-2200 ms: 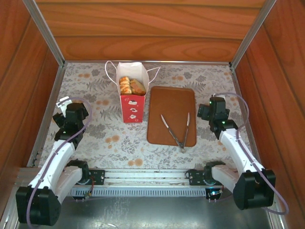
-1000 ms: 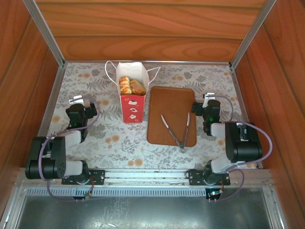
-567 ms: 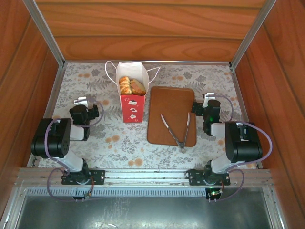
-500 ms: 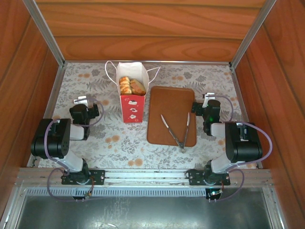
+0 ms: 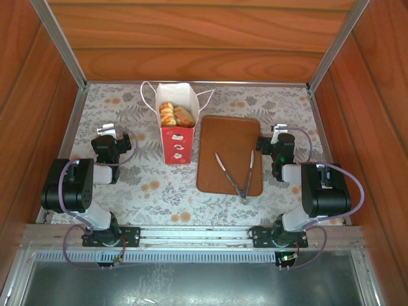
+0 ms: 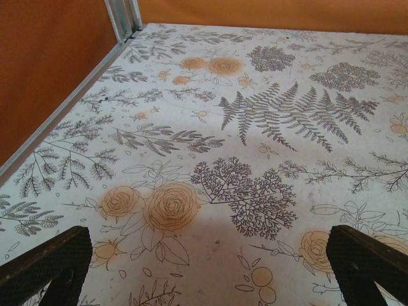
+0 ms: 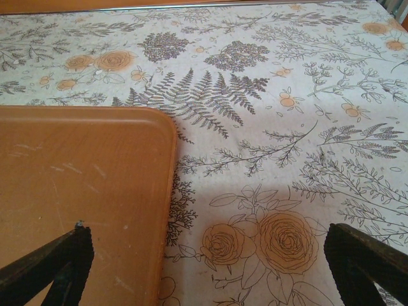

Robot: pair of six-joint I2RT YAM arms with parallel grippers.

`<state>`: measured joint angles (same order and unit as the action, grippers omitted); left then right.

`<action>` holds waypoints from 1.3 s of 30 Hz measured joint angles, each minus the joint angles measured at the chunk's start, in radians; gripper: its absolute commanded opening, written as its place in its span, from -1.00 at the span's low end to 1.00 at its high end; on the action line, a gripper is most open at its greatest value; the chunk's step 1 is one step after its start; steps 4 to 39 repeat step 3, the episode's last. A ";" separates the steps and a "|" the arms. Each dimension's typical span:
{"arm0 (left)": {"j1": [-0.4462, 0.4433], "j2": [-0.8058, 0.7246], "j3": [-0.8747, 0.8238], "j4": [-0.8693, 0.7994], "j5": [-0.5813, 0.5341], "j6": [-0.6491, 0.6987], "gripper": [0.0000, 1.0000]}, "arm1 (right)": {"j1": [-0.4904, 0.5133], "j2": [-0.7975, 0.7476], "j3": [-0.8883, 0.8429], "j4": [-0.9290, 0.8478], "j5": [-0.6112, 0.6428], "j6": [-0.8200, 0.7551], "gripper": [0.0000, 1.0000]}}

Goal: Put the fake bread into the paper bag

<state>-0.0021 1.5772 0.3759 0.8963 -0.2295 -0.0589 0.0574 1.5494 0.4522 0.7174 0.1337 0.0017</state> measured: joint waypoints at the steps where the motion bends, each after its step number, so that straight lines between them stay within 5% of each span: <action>1: 0.000 0.000 0.000 0.000 0.000 0.000 1.00 | 0.000 0.000 0.000 0.000 -0.001 0.000 0.99; 39: 0.000 0.000 0.000 0.000 0.000 0.000 1.00 | 0.000 0.000 0.000 0.000 -0.002 0.000 0.99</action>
